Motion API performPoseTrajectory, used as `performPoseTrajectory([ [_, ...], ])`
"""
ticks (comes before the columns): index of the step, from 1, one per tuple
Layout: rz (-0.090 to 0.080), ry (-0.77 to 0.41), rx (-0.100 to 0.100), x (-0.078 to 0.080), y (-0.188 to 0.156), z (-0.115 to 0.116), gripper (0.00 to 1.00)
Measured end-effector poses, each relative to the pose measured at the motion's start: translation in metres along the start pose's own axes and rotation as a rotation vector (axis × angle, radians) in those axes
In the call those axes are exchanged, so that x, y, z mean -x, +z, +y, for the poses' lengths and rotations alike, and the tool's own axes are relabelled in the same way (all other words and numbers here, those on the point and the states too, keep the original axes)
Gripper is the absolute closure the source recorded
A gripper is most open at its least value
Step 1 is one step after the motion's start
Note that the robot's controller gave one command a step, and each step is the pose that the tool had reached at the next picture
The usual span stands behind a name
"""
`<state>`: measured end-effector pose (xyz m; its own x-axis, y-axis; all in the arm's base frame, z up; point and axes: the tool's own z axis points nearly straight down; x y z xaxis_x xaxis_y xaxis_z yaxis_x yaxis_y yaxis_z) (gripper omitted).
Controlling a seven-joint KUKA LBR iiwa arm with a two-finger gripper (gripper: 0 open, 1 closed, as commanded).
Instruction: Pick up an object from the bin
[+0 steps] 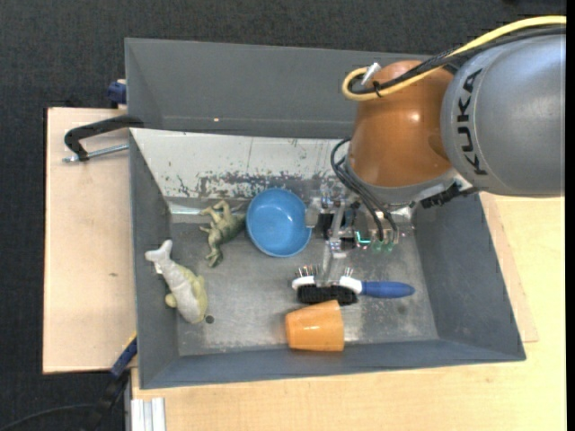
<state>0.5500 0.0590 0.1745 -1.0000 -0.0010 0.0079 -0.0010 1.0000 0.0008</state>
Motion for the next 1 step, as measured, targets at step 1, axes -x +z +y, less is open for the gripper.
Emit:
performPoseTrajectory([
  [1, -0.022, -0.039, 0.002, -0.0029, 0.0883, -0.0141, 0.0],
])
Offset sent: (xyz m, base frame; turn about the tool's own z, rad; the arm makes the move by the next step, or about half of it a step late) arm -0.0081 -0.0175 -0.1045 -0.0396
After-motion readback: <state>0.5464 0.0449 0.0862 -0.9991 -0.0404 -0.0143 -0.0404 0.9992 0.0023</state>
